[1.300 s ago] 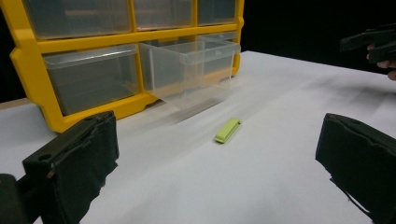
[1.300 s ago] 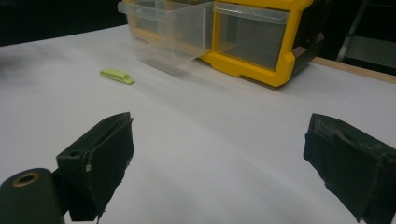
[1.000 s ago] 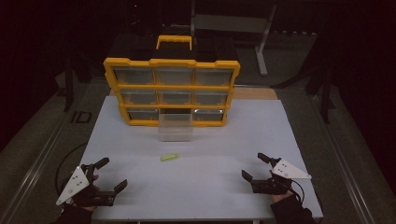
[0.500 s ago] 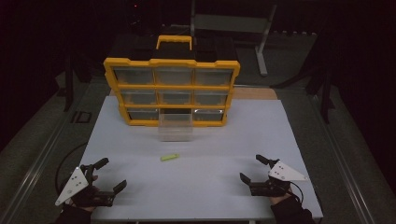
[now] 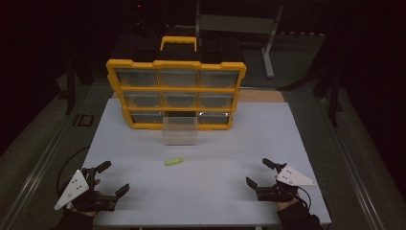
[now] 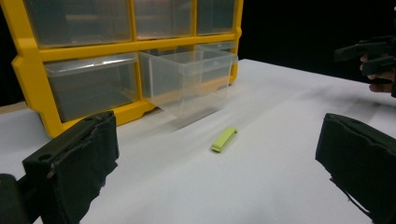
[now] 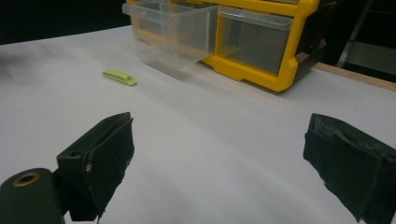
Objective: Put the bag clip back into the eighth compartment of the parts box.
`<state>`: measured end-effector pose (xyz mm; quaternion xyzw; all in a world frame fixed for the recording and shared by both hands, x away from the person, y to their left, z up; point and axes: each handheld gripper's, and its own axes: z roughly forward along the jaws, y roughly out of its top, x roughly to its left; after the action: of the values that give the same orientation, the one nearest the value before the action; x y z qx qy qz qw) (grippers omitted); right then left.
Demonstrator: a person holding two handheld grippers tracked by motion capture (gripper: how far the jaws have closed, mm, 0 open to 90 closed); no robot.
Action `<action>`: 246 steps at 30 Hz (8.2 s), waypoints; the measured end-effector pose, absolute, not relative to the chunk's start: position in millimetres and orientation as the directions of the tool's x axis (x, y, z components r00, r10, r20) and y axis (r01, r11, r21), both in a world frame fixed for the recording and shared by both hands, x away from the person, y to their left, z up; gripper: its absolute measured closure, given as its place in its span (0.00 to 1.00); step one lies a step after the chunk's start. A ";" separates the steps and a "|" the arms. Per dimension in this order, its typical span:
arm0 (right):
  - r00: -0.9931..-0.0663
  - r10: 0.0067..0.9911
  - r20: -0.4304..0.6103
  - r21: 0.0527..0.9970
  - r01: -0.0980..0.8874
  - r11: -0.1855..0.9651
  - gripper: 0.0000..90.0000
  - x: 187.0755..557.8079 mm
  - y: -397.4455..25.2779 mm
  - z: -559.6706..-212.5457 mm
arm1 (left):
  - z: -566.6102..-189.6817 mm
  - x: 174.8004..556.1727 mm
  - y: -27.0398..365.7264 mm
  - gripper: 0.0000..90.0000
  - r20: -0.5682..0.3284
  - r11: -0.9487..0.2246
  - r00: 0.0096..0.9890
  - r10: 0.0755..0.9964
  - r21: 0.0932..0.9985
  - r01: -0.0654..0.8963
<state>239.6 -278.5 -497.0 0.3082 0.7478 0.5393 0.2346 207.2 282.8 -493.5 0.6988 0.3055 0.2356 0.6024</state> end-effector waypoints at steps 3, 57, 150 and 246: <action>-0.699 0.715 -0.021 0.951 0.206 0.229 0.09 239.7 -278.2 -496.6 | -488.9 208.8 279.8 0.00 -0.040 -0.091 0.713 0.700 0.985 0.144; -0.703 0.711 -0.003 0.957 0.204 0.206 0.09 237.4 -276.6 -492.5 | -431.2 293.3 190.3 0.00 -0.017 -0.242 0.876 0.482 0.958 0.151; -0.706 0.708 0.011 0.957 0.213 0.198 0.09 238.7 -278.2 -494.4 | -509.5 350.6 137.4 0.88 0.005 -0.739 0.921 0.389 0.598 0.309; -0.715 0.699 0.006 0.958 0.204 0.201 0.09 237.6 -276.7 -492.3 | -333.7 390.1 163.1 0.88 0.022 -0.592 0.922 0.387 0.772 0.231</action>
<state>237.6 -276.7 -492.3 0.3044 0.7419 0.5541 0.2233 390.1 163.1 -333.7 0.8873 0.1741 0.0941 0.4166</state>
